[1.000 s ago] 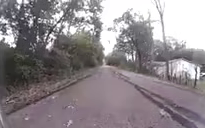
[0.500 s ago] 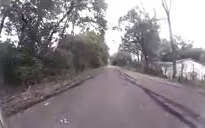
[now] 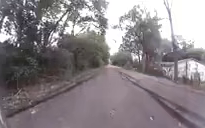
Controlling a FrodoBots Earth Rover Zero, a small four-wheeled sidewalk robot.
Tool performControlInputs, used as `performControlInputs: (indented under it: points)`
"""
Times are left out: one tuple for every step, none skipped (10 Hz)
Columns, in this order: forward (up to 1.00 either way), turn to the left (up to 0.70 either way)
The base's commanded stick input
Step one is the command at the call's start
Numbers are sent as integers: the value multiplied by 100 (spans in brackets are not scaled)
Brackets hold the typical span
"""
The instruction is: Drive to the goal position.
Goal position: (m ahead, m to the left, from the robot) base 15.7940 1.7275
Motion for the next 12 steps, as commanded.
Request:
performControlInputs:
  points:
    - [70, 0]
    - [70, 0]
    - [70, 0]
    - [70, 0]
    - [70, 0]
    - [70, 0]
    - [70, 0]
    - [70, 0]
    - [70, 0]
    - [70, 0]
    - [70, 0]
    - [70, 0]
